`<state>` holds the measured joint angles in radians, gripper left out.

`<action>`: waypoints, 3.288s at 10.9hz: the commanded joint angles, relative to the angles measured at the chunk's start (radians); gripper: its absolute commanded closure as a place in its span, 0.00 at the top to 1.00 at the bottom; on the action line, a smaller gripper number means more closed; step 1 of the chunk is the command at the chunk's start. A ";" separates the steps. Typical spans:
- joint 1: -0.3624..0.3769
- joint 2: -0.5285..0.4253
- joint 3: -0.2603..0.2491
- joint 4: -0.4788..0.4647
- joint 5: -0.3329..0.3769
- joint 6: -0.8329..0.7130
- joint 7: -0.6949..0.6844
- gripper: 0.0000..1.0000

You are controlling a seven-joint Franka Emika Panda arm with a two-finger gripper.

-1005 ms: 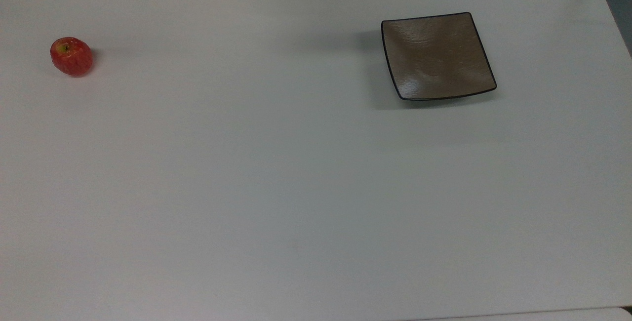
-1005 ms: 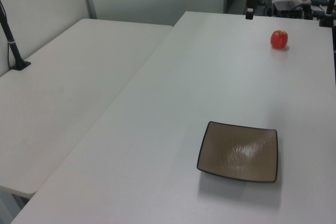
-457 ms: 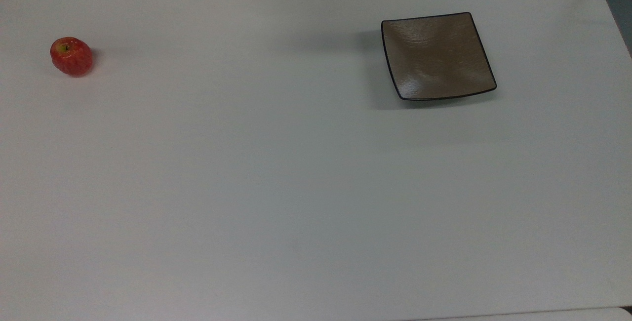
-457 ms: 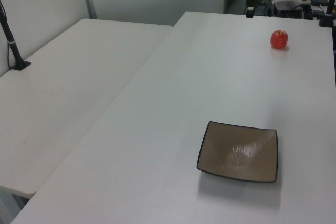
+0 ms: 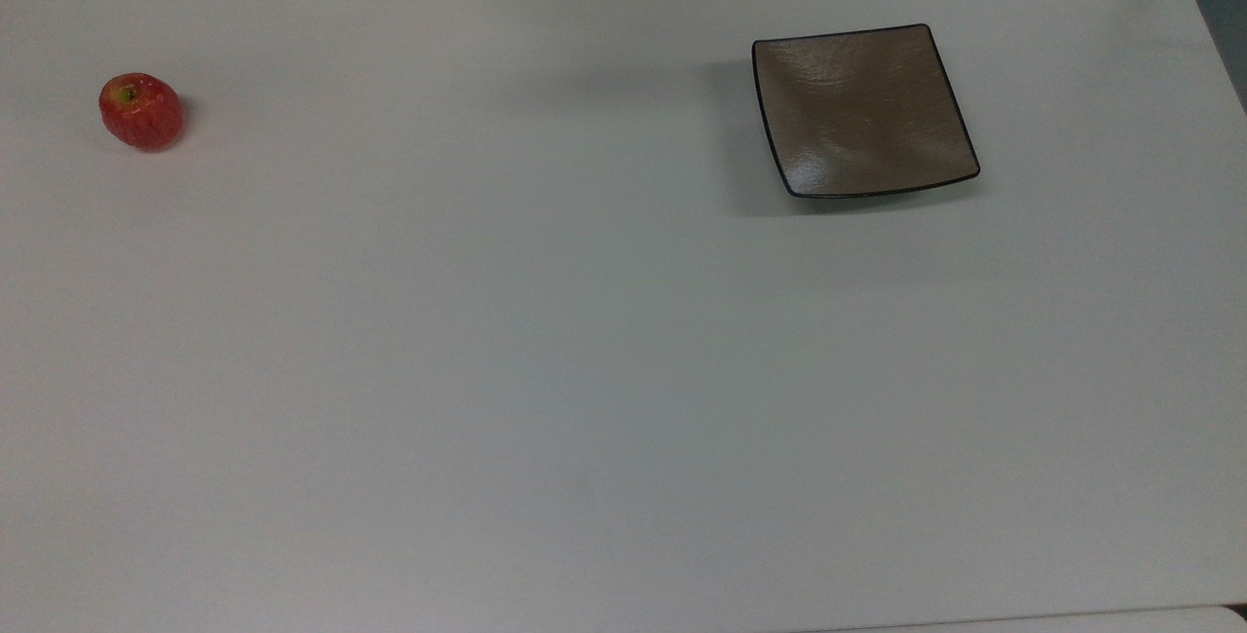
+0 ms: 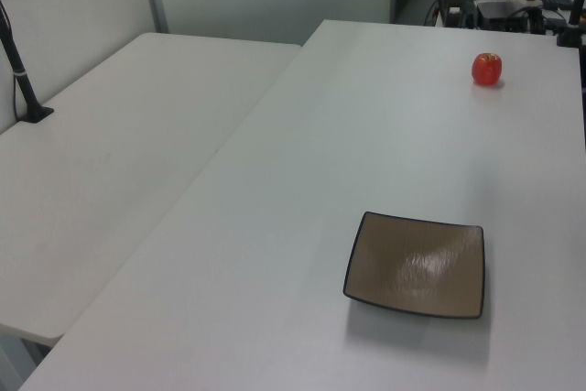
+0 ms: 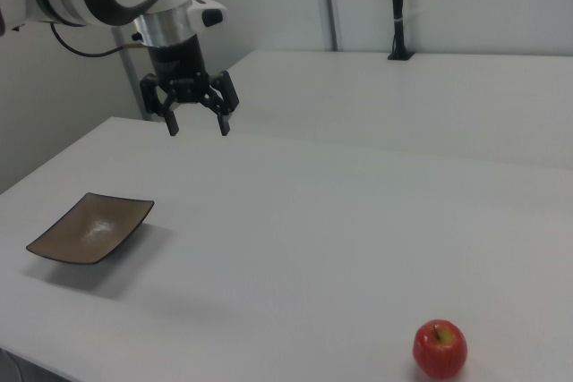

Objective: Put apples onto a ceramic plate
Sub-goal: 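Move the open gripper toward the red apple, then lower the gripper over the red apple and close on it, then lift the held apple and carry it toward the brown plate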

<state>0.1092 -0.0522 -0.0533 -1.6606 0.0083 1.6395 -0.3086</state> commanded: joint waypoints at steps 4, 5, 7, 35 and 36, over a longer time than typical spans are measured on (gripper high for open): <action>-0.162 0.020 -0.011 -0.007 -0.002 0.026 -0.185 1.00; -0.189 0.026 -0.037 -0.007 -0.002 0.058 -0.225 1.00; -0.215 0.063 -0.112 -0.007 -0.007 0.135 -0.302 1.00; -0.352 0.312 -0.238 -0.248 -0.165 0.604 -0.515 0.42; -0.323 0.263 -0.238 -0.245 -0.163 0.550 -0.508 0.42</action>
<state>-0.2737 0.3373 -0.2875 -1.9041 -0.1542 2.3276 -0.8232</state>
